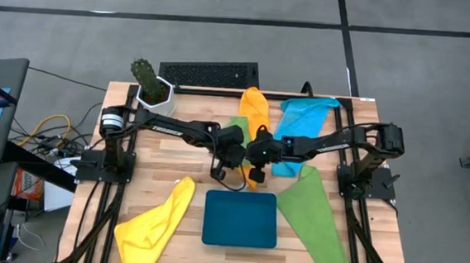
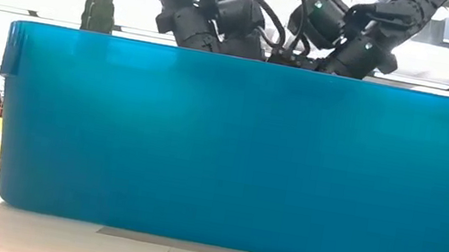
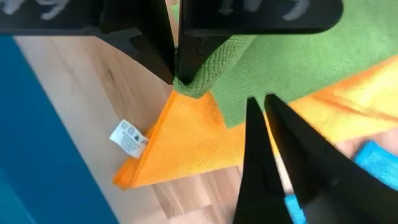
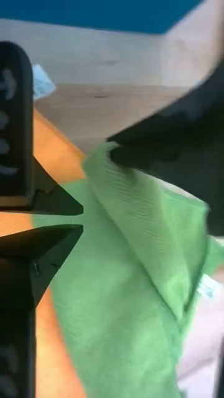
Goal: Fold microfiber towels
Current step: Fold the top green microfiber towel
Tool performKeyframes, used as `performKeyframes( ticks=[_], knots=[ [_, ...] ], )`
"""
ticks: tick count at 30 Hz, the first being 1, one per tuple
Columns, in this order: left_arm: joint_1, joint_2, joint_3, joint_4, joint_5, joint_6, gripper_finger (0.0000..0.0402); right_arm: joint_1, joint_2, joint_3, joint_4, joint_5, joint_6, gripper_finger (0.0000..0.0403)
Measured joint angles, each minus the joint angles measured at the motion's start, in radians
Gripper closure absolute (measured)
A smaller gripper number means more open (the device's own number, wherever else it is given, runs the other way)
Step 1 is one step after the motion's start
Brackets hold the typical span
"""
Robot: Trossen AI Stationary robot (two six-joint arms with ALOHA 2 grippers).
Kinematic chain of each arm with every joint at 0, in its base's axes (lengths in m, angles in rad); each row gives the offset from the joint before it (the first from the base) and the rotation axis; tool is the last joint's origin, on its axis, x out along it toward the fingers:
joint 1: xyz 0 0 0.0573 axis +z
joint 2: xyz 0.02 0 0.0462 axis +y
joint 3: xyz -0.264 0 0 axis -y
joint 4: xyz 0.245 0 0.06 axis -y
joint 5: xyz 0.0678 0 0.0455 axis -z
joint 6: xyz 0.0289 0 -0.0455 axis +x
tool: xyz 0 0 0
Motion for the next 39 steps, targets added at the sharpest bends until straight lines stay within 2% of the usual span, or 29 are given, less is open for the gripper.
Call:
performKeyframes(
  ticks=[12, 18, 28, 33, 39],
  knots=[
    [0.000, 0.035, -0.003, 0.052, 0.008, 0.013, 0.0401, 0.016, 0.000, -0.005, -0.025, -0.023, 0.030, 0.0342],
    [0.002, 0.035, -0.003, 0.066, -0.026, 0.041, 0.0401, 0.017, 0.000, -0.005, -0.026, -0.026, 0.045, 0.0342],
    [0.040, 0.035, -0.003, 0.091, 0.007, 0.112, 0.0401, 0.015, -0.002, -0.002, -0.022, -0.022, 0.074, 0.0342],
    [0.048, 0.026, 0.005, 0.112, 0.002, 0.073, 0.0401, 0.019, -0.092, 0.003, -0.073, -0.039, 0.056, 0.0343],
    [0.074, -0.010, 0.007, 0.196, 0.022, 0.016, 0.0401, -0.015, -0.355, 0.002, -0.174, 0.004, 0.038, 0.0343]
  ],
)
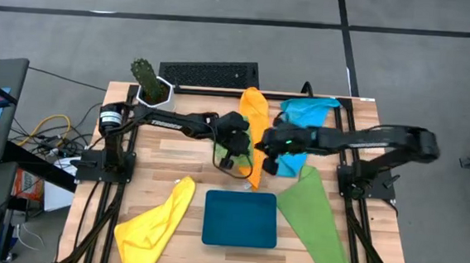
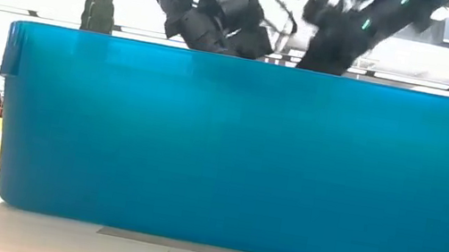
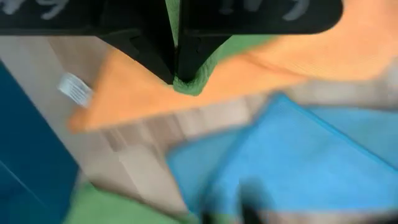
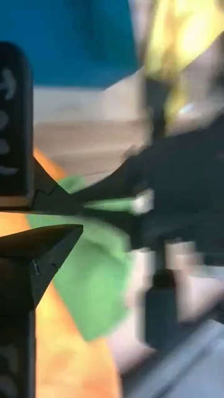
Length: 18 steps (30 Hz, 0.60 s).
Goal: Fold microfiber towels
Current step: Fold the top green microfiber towel
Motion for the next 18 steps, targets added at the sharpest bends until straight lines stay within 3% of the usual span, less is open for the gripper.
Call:
performKeyframes(
  ticks=[5, 8, 18],
  knots=[
    [-0.006, 0.026, -0.005, -0.016, 0.072, 0.012, 0.0401, -0.029, -0.204, 0.000, -0.101, 0.013, 0.002, 0.0343],
    [-0.021, 0.039, -0.005, -0.021, 0.083, 0.023, 0.0401, -0.036, -0.257, 0.000, -0.128, 0.033, 0.006, 0.0343],
    [-0.051, 0.152, 0.066, -0.047, 0.073, 0.010, 0.0401, 0.025, -0.171, -0.003, -0.142, 0.020, 0.022, 0.0343]
  ],
)
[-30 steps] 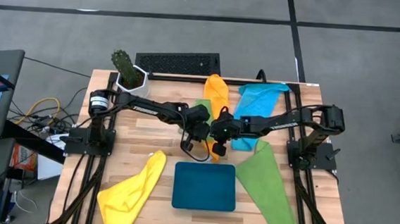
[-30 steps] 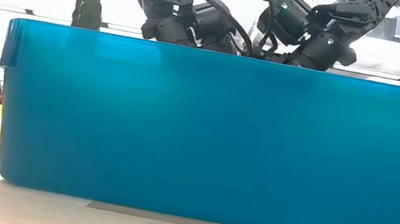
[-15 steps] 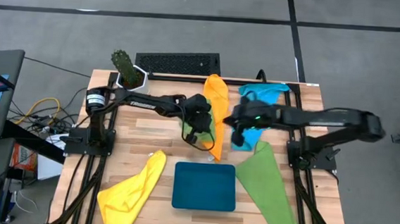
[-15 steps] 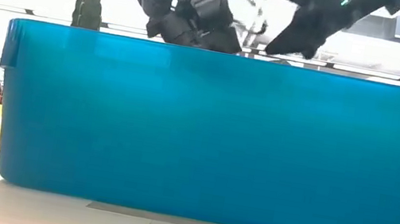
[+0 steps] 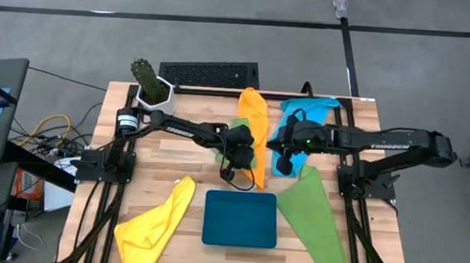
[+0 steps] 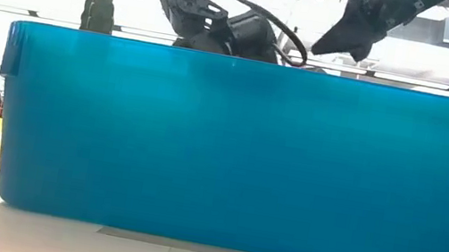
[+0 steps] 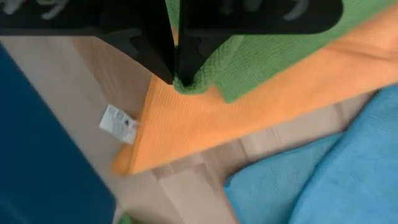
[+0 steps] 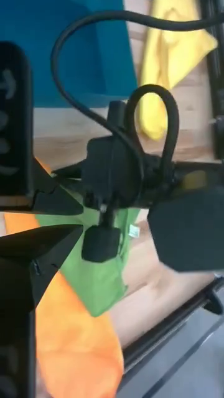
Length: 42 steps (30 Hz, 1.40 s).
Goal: Fold microfiber towels
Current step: Fold the top green microfiber towel
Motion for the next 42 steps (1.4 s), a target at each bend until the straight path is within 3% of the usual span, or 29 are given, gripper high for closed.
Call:
performKeyframes(
  ticks=[6, 14, 20, 26, 31, 34, 36, 42],
  knots=[
    [0.012, 0.022, 0.044, -0.044, -0.033, 0.011, 0.0388, 0.032, 0.048, 0.000, 0.022, 0.000, 0.024, 0.0343],
    [0.035, 0.022, 0.099, -0.129, 0.013, 0.004, 0.0281, 0.040, 0.050, 0.000, 0.019, 0.002, 0.034, 0.0343],
    [0.045, 0.011, 0.231, -0.299, 0.027, 0.004, 0.0215, 0.040, 0.050, 0.000, 0.019, 0.002, 0.034, 0.0342],
    [0.049, 0.004, 0.272, -0.396, -0.005, 0.047, 0.0200, 0.039, 0.050, 0.000, 0.019, 0.002, 0.035, 0.0342],
    [0.146, -0.115, 0.273, -0.646, 0.185, -0.013, 0.0214, 0.048, 0.049, -0.023, 0.061, 0.002, 0.034, 0.0342],
    [0.232, -0.214, 0.222, -0.756, 0.170, 0.010, 0.0229, 0.060, 0.050, -0.108, 0.200, 0.001, 0.053, 0.0342],
    [0.292, -0.285, 0.129, -0.739, 0.172, 0.002, 0.0239, 0.064, 0.050, -0.156, 0.287, 0.001, 0.078, 0.0342],
    [0.395, -0.435, -0.309, -0.354, 0.157, -0.185, 0.0259, 0.049, 0.050, -0.200, 0.354, 0.003, 0.124, 0.0342]
  ],
)
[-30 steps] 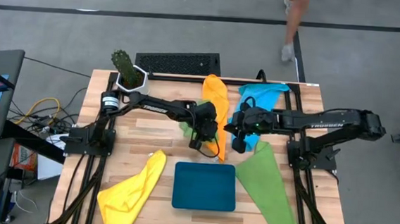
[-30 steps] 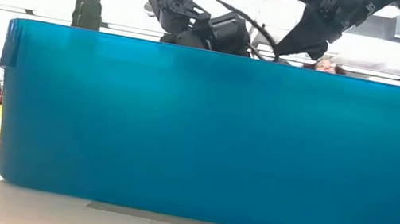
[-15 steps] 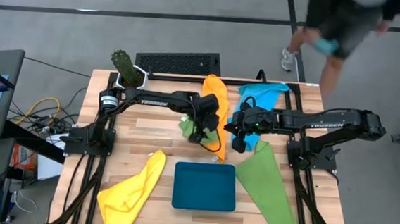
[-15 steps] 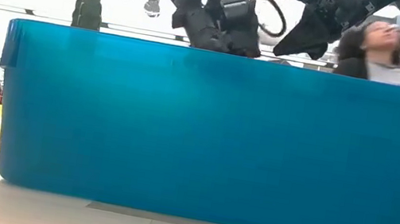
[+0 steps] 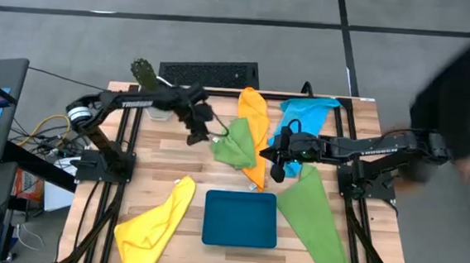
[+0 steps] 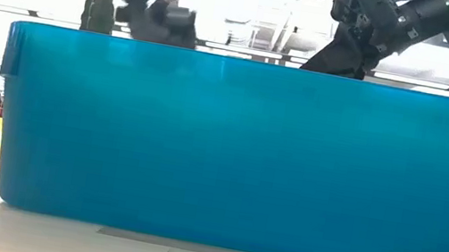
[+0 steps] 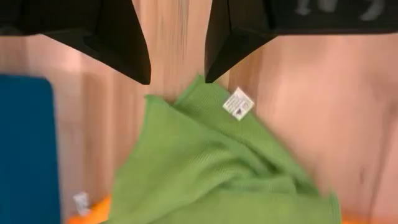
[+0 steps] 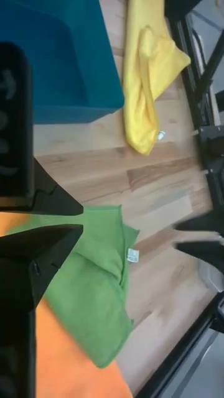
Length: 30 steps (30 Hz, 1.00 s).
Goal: Fold microfiber towels
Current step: Fold the top green microfiber towel
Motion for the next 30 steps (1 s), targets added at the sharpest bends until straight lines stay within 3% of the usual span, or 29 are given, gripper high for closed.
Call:
performKeyframes(
  ticks=[4, 7, 12, 22, 26, 30],
  knots=[
    [-0.032, -0.015, -0.162, 0.233, -0.023, -0.109, 0.0256, -0.005, 0.000, 0.000, 0.010, 0.000, 0.013, 0.0342],
    [-0.083, -0.014, -0.203, 0.332, -0.117, -0.130, 0.0249, -0.012, 0.000, 0.000, 0.010, 0.004, 0.018, 0.0342],
    [-0.157, -0.001, -0.205, 0.417, -0.280, -0.093, 0.0238, -0.012, 0.000, 0.000, 0.010, 0.005, 0.026, 0.0342],
    [-0.175, 0.122, -0.205, 0.428, -0.324, -0.134, 0.0232, -0.009, 0.000, 0.000, 0.009, 0.004, 0.044, 0.0343],
    [-0.179, 0.125, -0.203, 0.432, -0.349, -0.158, 0.0269, -0.009, 0.000, 0.000, 0.009, 0.004, 0.044, 0.0343],
    [-0.178, 0.125, -0.181, 0.400, -0.367, -0.177, 0.0353, -0.010, 0.000, 0.000, 0.009, 0.004, 0.044, 0.0343]
  ],
)
